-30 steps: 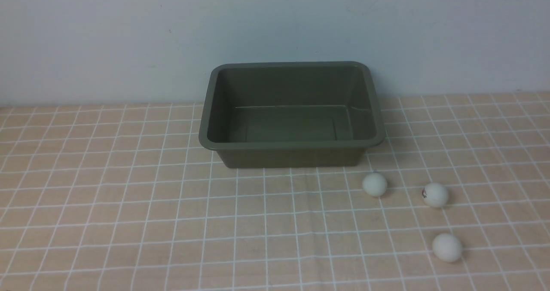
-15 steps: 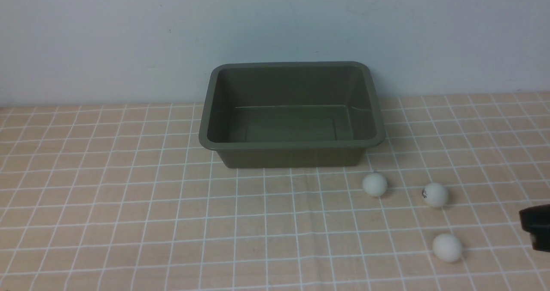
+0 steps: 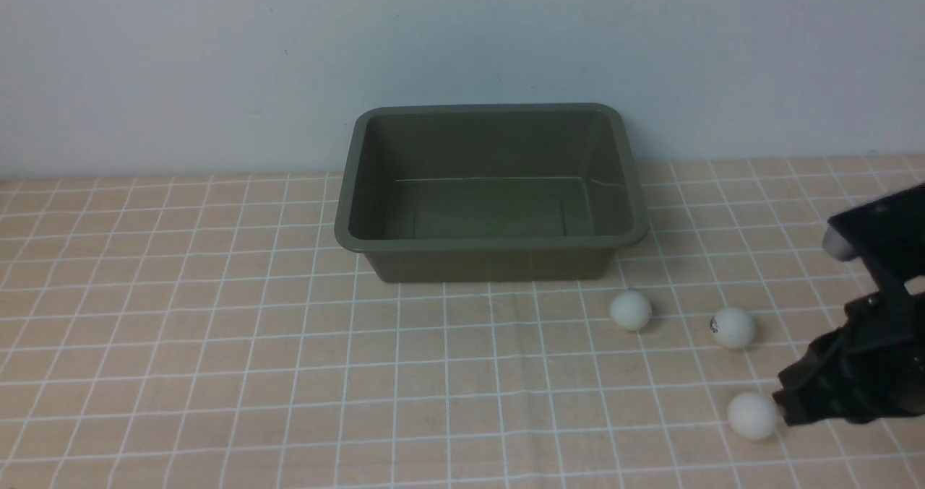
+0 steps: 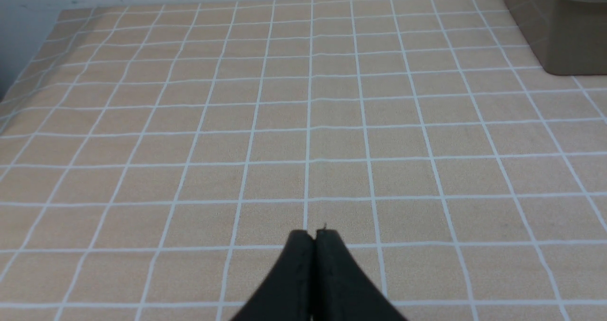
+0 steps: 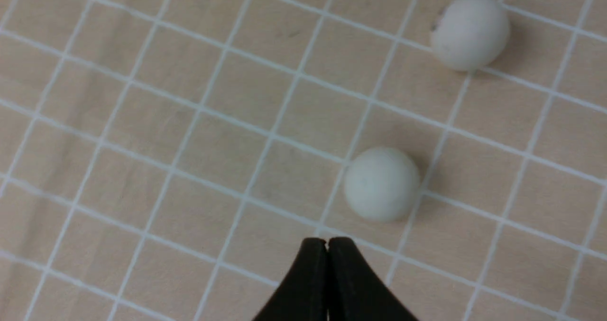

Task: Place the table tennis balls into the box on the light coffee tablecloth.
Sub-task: 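Reach for and grasp a ping pong ball on the table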

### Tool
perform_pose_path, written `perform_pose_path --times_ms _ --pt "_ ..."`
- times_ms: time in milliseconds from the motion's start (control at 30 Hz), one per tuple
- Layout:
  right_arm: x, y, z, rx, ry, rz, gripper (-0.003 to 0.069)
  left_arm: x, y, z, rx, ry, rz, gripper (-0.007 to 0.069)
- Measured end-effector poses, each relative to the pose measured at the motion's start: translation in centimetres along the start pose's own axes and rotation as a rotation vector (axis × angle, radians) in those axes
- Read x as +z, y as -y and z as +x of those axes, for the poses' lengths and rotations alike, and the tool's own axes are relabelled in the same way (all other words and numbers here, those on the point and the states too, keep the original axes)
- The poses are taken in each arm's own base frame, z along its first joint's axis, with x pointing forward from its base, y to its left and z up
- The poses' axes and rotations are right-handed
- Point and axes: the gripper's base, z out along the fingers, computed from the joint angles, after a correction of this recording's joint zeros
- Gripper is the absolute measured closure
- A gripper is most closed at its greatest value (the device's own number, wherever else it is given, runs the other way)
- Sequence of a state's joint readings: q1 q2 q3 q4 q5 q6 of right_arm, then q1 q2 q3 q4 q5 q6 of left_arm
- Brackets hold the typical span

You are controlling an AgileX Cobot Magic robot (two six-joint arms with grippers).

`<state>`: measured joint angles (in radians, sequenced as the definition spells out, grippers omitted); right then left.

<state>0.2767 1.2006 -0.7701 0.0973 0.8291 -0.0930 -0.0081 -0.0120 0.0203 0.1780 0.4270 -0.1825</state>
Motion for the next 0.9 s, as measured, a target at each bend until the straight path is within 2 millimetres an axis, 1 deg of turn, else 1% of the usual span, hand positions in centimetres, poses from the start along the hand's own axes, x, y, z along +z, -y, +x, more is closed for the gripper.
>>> perform_pose_path --times_ms 67,167,300,433,500,567,600,767,800,833,900 --pt "-0.1 0.4 -0.6 0.022 -0.009 0.043 0.0675 0.0 0.0 0.0 0.0 0.0 0.0 0.0693" --pt "-0.3 0.7 -0.9 0.036 -0.035 0.079 0.0675 0.0 0.0 0.0 0.0 0.0 0.0 0.0693" --pt "-0.4 0.8 -0.9 0.038 -0.063 0.089 0.0669 0.0 0.0 0.0 0.0 0.0 0.0 0.0693" --pt "-0.4 0.7 -0.8 0.046 -0.073 0.078 0.0641 0.0 0.0 0.0 0.0 0.0 0.0 0.0693" --pt "-0.4 0.4 -0.8 0.059 -0.084 0.05 0.0597 0.0 0.0 0.0 0.0 0.0 0.0 0.0693" --pt "-0.4 0.3 -0.7 0.064 -0.092 0.034 0.0577 0.0 0.0 0.0 0.0 0.0 0.0 0.0693" --pt "-0.4 0.1 -0.5 0.06 -0.109 0.014 0.0539 0.0 0.0 0.0 0.0 0.0 0.0 0.0693" --pt "-0.5 -0.3 -0.2 0.034 -0.143 -0.033 0.0398 0.0 0.0 0.0 0.0 0.0 0.0 0.0693" --pt "-0.4 -0.3 -0.2 0.029 -0.145 -0.036 0.0357 0.0 0.0 0.0 0.0 0.0 0.0 0.0693" --pt "-0.4 -0.3 -0.2 0.028 -0.146 -0.037 0.0344 0.0 0.0 0.0 0.0 0.0 0.0 0.0693" --pt "-0.1 -0.3 -0.4 0.026 -0.144 -0.036 0.026 0.0 0.0 0.0 0.0 0.0 0.0 0.0693"
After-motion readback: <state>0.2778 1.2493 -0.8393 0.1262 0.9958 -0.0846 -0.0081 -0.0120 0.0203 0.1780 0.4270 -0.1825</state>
